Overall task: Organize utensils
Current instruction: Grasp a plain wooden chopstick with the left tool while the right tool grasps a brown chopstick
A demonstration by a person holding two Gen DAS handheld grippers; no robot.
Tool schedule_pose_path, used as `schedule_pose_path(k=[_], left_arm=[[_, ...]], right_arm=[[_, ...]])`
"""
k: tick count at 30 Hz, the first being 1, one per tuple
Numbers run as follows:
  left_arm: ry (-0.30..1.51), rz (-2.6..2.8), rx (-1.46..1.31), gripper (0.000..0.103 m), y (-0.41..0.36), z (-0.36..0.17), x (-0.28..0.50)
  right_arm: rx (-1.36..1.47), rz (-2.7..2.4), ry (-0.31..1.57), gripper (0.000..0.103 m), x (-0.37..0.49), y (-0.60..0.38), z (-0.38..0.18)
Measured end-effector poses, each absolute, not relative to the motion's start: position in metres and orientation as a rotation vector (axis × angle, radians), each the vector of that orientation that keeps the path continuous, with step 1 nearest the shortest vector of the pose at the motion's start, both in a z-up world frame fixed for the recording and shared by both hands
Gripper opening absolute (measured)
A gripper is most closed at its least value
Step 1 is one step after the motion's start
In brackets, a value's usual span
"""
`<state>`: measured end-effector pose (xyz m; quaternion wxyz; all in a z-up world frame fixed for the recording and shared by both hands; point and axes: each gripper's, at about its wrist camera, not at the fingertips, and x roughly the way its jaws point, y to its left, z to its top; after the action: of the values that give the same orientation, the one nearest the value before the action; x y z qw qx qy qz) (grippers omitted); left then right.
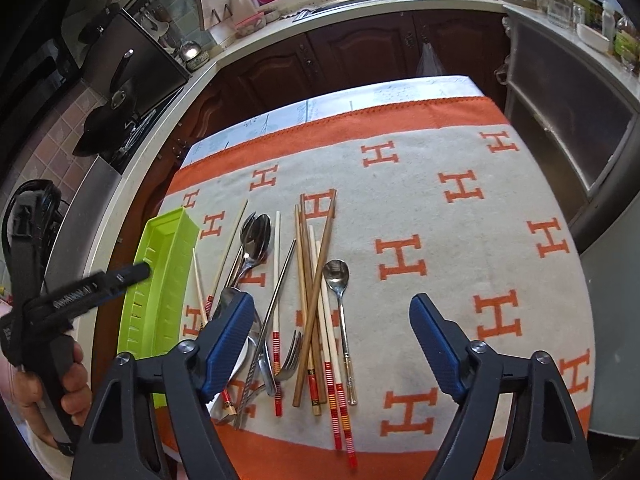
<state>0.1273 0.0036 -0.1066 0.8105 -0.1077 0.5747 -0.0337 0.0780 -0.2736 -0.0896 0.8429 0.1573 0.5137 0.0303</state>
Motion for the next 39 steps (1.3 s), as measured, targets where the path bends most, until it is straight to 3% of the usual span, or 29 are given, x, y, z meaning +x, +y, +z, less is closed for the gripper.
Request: schedule_pose_path(k=[5, 12, 17, 19, 22, 29, 33, 39], left_arm=[[1.323, -0.081, -0.250, 0.041, -0.004, -0.139, 0.130], [1.392, -0.056, -0.279, 0.030, -0.006, -0.169, 0.139], [1.410, -0.034, -0.276, 0.028, -0.007, -0.181, 0.143], [1.416, -0.030, -0.276, 0.019, -0.007, -0.185, 0.144], [1.420, -0.025, -0.272, 0.015, -0.009, -0.192, 0.147], [1.390, -0.007, -0.217, 0.014, -0.015, -0.196, 0.148], [1.365, -0.006, -0.204, 0.007, -0.019, -0.197, 0.152], [1.328, -0.028, -0.192, 0.004, -0.021, -0.190, 0.153]], right_arm=[[0.347, 0.111, 1.123, 0.072, 0.097, -0.267, -0.105], [0.388, 0.163, 1.191, 0.055, 0.117, -0.257, -0.128], [0.427, 0.180, 1.223, 0.045, 0.124, -0.254, -0.143], [0.430, 0.189, 1.230, 0.042, 0.127, -0.252, -0.148], [0.439, 0.197, 1.245, 0.038, 0.127, -0.250, -0.156], [0.456, 0.201, 1.277, 0.032, 0.136, -0.245, -0.177], [0.422, 0.193, 1.290, 0.027, 0.141, -0.238, -0.187], [0.362, 0.174, 1.304, 0.016, 0.149, -0.223, -0.199]])
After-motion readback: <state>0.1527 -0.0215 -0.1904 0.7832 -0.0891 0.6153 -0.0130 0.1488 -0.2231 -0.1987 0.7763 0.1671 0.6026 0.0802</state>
